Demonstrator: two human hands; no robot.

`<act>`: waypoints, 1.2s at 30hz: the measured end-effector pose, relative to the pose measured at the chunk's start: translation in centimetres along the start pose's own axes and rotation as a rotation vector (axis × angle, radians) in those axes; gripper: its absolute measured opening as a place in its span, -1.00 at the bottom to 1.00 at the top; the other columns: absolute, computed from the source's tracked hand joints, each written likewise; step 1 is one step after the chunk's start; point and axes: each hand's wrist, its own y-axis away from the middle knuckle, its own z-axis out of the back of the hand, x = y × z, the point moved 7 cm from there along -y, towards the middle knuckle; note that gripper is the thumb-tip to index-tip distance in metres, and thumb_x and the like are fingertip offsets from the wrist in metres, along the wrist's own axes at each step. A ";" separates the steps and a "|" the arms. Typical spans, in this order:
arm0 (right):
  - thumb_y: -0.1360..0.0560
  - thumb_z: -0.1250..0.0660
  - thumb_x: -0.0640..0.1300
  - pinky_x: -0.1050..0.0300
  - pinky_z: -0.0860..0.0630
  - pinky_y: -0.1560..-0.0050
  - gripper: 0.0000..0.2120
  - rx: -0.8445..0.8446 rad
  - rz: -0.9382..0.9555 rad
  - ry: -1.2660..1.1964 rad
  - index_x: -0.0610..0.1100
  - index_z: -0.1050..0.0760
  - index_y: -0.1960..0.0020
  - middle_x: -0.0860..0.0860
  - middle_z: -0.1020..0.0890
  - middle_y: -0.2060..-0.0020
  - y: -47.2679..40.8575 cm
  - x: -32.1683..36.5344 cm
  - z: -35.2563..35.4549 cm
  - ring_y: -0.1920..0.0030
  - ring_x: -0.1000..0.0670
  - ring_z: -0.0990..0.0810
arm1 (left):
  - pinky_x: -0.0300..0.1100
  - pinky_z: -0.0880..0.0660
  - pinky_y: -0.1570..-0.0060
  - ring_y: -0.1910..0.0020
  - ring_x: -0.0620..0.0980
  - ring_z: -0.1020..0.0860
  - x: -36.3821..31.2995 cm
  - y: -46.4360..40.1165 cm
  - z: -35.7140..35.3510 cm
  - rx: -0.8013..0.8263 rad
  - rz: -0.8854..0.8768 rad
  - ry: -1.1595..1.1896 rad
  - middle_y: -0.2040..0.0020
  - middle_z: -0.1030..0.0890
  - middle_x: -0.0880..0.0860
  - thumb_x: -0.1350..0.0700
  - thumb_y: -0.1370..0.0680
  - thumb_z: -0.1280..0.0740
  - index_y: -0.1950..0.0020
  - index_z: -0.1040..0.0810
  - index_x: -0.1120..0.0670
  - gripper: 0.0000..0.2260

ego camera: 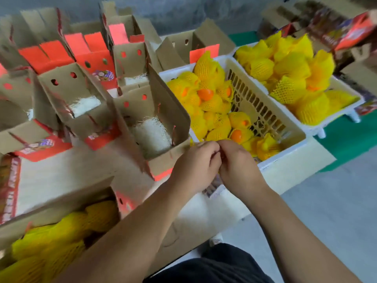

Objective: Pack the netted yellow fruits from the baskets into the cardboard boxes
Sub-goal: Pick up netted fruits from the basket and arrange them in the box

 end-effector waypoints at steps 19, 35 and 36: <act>-0.52 -0.27 0.00 -0.31 0.02 -0.49 -0.36 0.488 -0.146 0.859 -0.06 -0.21 -0.56 -0.08 -0.31 -0.48 -22.4 -21.2 -3.8 -0.53 -0.24 -0.20 | -0.19 -0.12 0.42 0.43 0.08 -0.35 5.7 -14.3 -5.3 0.146 0.219 -0.732 0.44 -0.27 -0.04 -0.04 -0.62 -0.26 0.38 -0.18 0.01 -0.57; -0.33 -0.61 -0.10 0.28 -0.40 0.18 -0.21 0.226 -0.034 -0.093 0.02 -0.24 -0.40 -0.01 -0.23 -0.24 -18.9 -13.7 2.1 -0.07 -0.09 -0.40 | -0.09 -0.43 0.33 0.29 -0.03 -0.55 5.8 -13.8 -3.2 -0.074 0.352 -0.375 0.35 -0.52 -0.09 -0.48 -0.57 0.06 0.16 -0.45 -0.07 -0.44; -0.35 -0.59 -0.14 0.36 -0.41 0.18 -0.23 0.242 -0.004 -0.210 0.00 -0.24 -0.41 -0.01 -0.26 -0.25 -17.6 -12.1 2.2 -0.06 -0.06 -0.41 | -0.06 -0.46 0.25 0.19 -0.01 -0.60 5.5 -13.6 -3.1 -0.063 0.363 -0.320 0.26 -0.60 -0.09 -0.51 -0.54 0.11 0.01 -0.51 -0.10 -0.39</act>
